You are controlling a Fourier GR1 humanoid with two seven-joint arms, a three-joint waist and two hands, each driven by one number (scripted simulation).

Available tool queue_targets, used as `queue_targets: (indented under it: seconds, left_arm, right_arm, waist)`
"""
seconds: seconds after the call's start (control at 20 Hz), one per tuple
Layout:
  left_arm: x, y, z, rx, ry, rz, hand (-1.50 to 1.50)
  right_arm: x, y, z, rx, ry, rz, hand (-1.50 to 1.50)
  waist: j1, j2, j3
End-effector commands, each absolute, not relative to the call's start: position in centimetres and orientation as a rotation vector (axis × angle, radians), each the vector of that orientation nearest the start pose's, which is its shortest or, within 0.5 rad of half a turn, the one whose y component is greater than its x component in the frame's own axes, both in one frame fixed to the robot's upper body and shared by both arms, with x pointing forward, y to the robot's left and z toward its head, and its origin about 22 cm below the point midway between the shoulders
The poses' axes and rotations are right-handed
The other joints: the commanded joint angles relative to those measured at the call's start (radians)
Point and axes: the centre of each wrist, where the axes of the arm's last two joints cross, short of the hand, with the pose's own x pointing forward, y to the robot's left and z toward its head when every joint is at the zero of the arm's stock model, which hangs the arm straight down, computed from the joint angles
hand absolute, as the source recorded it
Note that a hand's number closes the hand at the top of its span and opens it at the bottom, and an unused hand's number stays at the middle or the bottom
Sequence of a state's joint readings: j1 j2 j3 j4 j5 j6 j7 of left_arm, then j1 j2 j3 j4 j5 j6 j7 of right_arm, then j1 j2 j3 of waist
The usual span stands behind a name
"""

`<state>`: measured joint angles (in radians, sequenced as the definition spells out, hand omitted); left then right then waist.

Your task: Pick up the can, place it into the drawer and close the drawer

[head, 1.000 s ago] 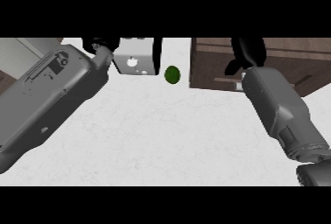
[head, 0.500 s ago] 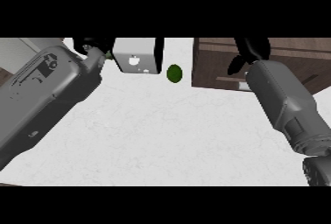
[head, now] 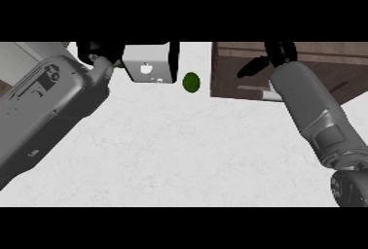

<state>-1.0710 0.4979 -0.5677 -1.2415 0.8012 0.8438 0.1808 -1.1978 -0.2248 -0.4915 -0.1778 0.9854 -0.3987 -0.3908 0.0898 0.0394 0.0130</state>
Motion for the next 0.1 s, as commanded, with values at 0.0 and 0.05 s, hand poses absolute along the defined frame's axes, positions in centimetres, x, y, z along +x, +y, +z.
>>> queue_targets:
  seconds: [0.0, 0.05]
  left_arm:
    - [38.0, 12.7, 23.9, 0.021, -1.729, 0.146, -1.50]
    - [37.7, 12.8, 22.5, 0.024, -1.710, 0.142, -1.50]
  right_arm:
    - [47.3, -19.0, 11.9, -0.690, -1.858, 0.534, -1.50]
    - [47.6, -19.7, 13.2, -0.676, -1.854, 0.526, -1.50]
  waist:
    - [0.012, -0.005, -0.008]
    - [0.024, -0.006, -0.009]
